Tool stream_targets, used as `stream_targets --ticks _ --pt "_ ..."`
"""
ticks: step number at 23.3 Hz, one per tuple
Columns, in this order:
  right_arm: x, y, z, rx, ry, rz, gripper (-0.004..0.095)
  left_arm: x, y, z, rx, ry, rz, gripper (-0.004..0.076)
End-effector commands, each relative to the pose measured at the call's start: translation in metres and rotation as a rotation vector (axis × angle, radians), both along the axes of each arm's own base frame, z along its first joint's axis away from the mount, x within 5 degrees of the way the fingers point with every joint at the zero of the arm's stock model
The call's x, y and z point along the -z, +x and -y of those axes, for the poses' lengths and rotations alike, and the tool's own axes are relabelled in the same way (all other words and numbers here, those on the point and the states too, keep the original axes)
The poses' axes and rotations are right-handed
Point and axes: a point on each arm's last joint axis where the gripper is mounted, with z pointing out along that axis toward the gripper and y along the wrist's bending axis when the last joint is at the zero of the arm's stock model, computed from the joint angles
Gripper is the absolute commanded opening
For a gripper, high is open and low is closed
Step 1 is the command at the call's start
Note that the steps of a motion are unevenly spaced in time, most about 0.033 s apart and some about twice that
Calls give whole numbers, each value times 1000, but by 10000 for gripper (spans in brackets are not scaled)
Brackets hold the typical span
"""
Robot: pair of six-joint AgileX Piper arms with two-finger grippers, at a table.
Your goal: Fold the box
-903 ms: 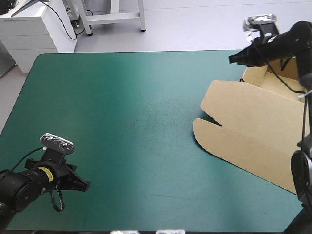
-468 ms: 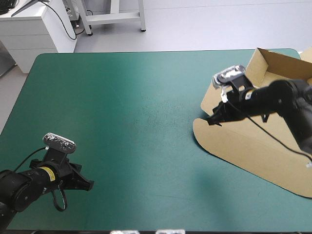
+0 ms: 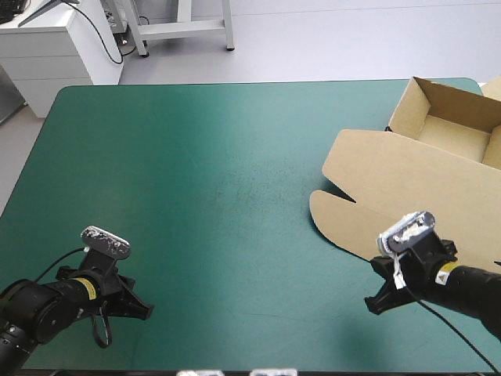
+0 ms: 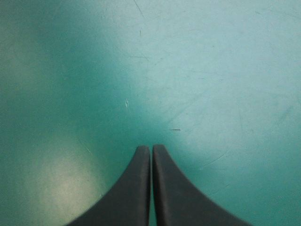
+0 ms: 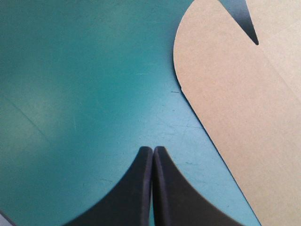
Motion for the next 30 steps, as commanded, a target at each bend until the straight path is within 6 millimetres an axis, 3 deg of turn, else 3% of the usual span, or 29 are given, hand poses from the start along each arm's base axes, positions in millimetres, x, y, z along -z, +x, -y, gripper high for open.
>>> stream_targets --ticks 1,8,11,14,20,30 --pt "-3 -14 3 2 30 119 -19 -9 3 3 43 -13 66 -8" --pt "19 -48 12 11 55 215 -19 -9 1 9 150 -25 62 -8" --pt "29 -56 14 10 56 219 -19 7 -1 9 151 -23 31 -8" --pt "38 -56 15 16 55 195 -19 22 -6 9 147 -30 -30 -8" --pt "38 -56 14 19 61 192 -19 31 -11 7 150 -6 -92 -8" --pt "38 -56 14 19 61 192 -19 32 -13 6 152 2 -113 -8"
